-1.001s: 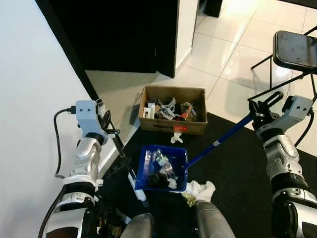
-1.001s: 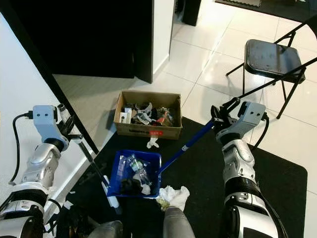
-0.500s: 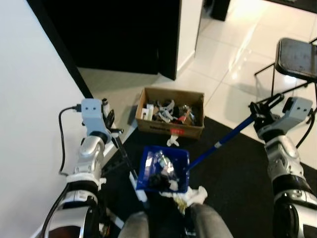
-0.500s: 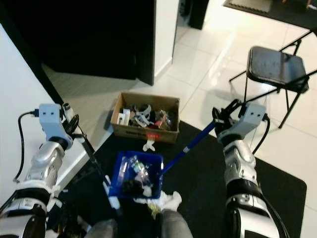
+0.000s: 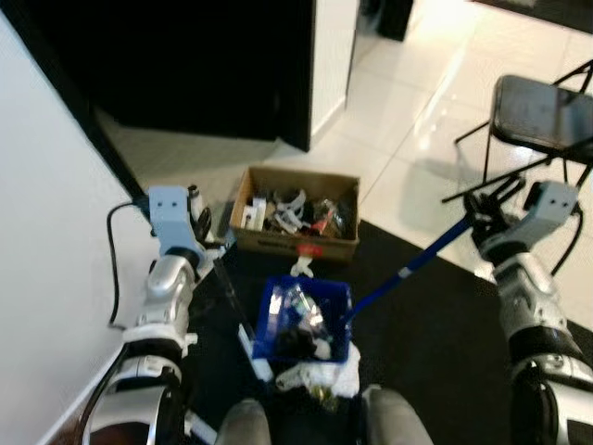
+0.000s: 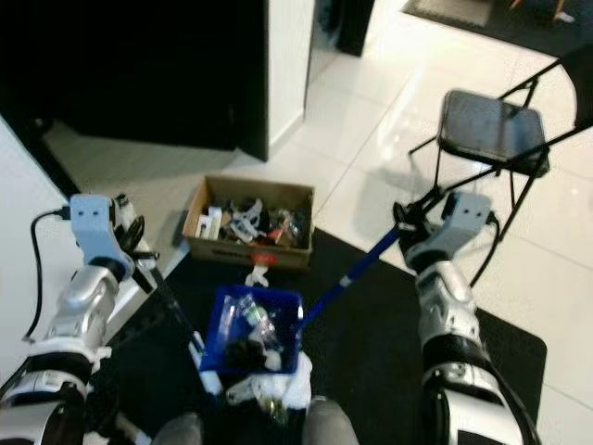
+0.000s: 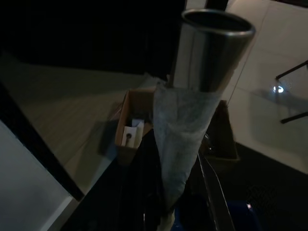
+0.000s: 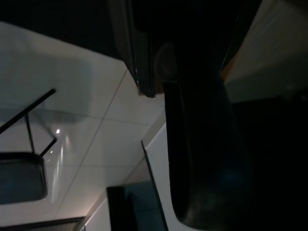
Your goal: Sweep floor
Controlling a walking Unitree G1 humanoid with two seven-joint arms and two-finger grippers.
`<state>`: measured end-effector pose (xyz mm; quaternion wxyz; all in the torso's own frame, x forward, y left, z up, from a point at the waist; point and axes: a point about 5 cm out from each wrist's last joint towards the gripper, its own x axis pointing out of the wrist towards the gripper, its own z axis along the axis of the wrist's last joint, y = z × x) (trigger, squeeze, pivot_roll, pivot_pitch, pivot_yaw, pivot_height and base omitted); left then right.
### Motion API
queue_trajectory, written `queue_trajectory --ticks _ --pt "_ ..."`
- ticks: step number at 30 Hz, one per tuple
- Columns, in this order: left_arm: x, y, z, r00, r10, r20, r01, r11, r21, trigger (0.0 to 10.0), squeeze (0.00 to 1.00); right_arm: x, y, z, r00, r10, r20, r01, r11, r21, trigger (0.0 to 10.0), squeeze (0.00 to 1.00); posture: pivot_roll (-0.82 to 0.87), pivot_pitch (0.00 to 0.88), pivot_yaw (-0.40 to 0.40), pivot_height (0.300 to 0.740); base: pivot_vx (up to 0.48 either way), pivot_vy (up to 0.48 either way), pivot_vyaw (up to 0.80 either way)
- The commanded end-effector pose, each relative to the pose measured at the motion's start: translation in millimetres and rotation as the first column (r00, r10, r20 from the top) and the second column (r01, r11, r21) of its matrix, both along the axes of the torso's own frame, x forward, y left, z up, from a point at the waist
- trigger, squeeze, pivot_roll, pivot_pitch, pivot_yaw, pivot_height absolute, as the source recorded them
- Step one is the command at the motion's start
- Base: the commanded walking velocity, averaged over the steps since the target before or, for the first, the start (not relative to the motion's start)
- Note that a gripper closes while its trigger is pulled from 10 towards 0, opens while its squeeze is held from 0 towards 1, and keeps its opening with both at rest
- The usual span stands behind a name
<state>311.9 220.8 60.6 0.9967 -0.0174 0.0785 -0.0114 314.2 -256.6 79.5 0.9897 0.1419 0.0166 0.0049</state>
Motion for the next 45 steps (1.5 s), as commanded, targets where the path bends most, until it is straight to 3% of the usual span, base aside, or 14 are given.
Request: queue_trajectory --ticks 1,14,21,45 --pt "2.8 0.8 5 1.000 0.007 0.023 -0.006 1.000 -0.011 10.0 0.00 1.1 10.2 -4 1.000 0.026 -0.010 -0.026 0.999 0.020 10.0 0.00 0.00 0.000 -0.006 0.740 0.000 -0.424 0.00" --pt "2.7 2.0 4 1.000 0.015 0.016 -0.015 1.000 0.006 10.0 0.00 1.3 9.6 -3 1.000 0.021 -0.011 -0.021 1.000 0.018 10.0 0.00 0.01 0.000 -0.006 0.740 0.000 -0.033 0.00" --pt "0.5 -5.3 -1 0.999 -0.033 -0.006 0.033 0.997 0.063 10.0 0.00 2.2 18.2 -7 0.999 0.039 -0.022 -0.038 0.999 0.009 10.0 0.00 0.01 0.000 -0.008 0.740 0.000 0.000 0.00" --pt "-0.1 -12.0 -1 0.999 -0.048 0.005 0.048 0.999 0.017 10.0 0.00 -1.2 22.7 -13 1.000 -0.008 -0.029 0.008 1.000 -0.006 10.0 0.00 0.01 0.000 -0.003 0.740 0.012 0.000 0.00"
